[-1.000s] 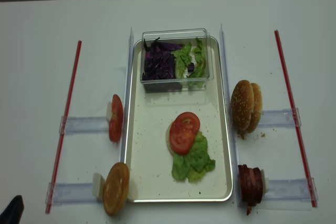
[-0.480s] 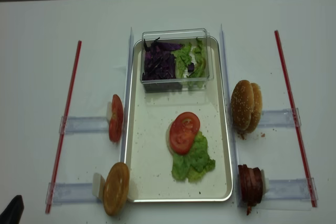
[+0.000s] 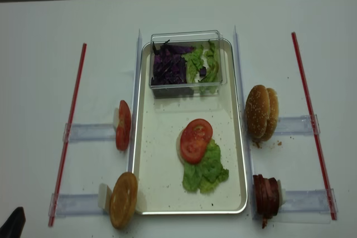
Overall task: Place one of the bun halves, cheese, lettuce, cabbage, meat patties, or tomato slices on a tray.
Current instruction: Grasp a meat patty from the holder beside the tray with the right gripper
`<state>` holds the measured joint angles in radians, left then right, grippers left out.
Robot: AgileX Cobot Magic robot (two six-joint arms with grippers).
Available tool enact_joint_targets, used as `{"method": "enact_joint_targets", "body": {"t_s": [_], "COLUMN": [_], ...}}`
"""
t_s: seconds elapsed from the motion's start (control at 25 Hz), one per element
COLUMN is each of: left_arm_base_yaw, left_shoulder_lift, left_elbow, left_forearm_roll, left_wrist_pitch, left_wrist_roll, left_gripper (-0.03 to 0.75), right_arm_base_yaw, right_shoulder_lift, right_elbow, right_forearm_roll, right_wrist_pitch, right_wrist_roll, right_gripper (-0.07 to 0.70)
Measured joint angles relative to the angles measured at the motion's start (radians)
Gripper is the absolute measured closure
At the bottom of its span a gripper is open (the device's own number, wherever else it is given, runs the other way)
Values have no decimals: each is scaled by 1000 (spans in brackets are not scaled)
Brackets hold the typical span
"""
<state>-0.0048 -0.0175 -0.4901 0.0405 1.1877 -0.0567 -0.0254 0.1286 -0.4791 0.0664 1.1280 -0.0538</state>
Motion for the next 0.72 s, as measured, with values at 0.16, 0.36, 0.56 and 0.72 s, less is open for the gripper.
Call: {"method": "enact_joint_targets", "body": {"t_s": [0.16,0.36,0.56,0.72], "left_arm_base_yaw": [0,0,0,0], "left_shoulder_lift": [0,0,0,0], "left_elbow": [0,0,0,0], "left_forearm_roll": [0,0,0,0], "left_wrist_pitch": [0,0,0,0], "left_wrist_roll": [0,0,0,0], "left_gripper": [225,225,225,225], "right_arm_base_yaw": [0,0,0,0], "right_shoulder_lift": [114,265,419,517], "right_elbow": [0,0,0,0], "right_forearm_roll": [0,-8,-9,-9], "right_wrist_pitch": [0,0,-8,-14], "right_wrist_roll": [8,32,54,54], "right_gripper": [-60,-60,-60,-60]}}
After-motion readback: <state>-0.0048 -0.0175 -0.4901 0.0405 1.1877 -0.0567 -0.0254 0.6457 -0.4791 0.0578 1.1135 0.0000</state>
